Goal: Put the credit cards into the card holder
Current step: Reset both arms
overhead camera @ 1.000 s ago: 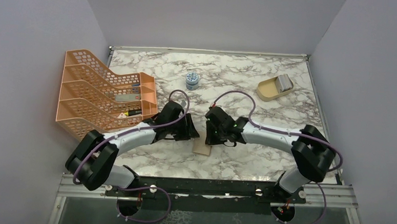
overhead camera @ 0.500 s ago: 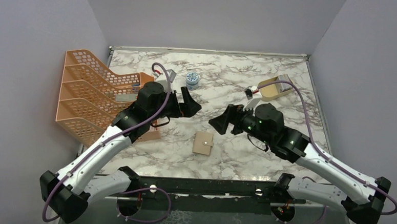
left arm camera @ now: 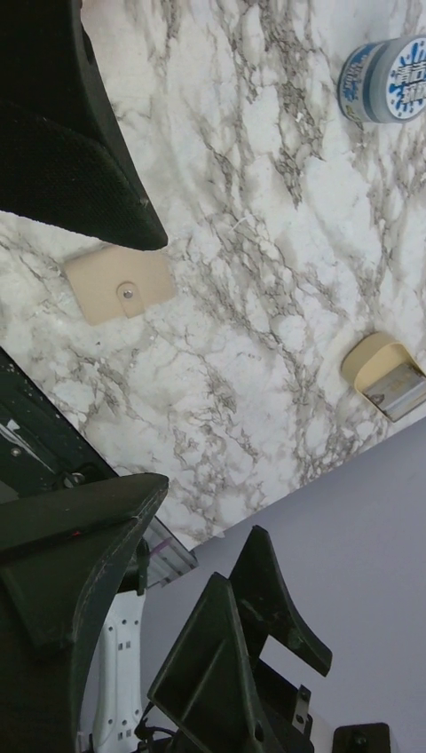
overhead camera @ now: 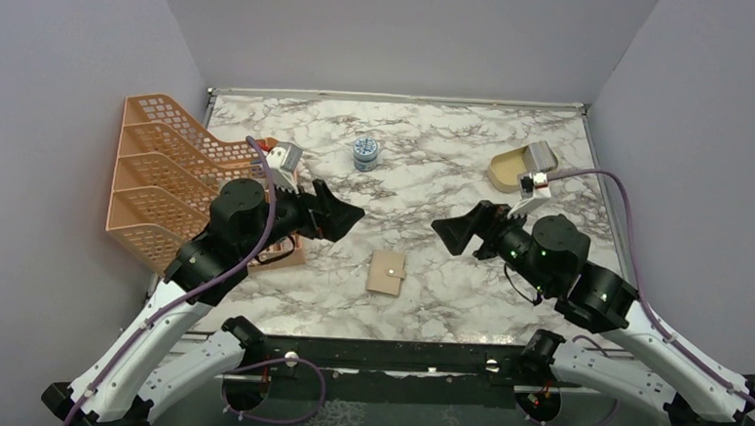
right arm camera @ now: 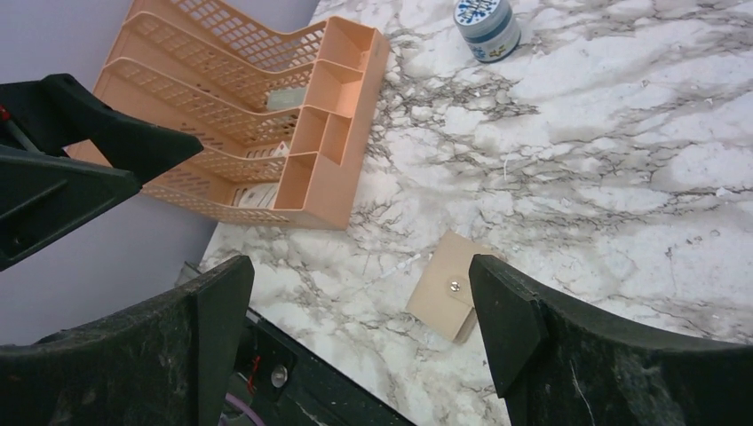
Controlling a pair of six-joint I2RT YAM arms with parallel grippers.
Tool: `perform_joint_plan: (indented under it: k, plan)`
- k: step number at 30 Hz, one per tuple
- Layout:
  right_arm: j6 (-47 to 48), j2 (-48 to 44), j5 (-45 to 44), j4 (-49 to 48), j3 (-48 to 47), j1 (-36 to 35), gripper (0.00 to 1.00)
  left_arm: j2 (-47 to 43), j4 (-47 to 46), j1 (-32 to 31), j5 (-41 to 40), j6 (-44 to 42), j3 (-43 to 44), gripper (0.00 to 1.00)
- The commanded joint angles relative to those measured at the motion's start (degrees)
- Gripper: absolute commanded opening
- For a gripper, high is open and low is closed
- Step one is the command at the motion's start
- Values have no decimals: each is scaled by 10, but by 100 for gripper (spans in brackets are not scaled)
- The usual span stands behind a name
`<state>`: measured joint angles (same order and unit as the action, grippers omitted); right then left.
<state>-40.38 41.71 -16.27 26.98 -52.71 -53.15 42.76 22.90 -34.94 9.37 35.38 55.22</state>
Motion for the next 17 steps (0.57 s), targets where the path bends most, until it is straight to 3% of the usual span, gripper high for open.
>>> perform_joint_plan:
  k: [1,17]
  plan:
    - [-19,-26,-28,18,34,1,94,-25,16,1,-30,2,-38,99]
    - [-44,-53,-47,36,57,2,93,-60,13,1,-37,25,-94,99]
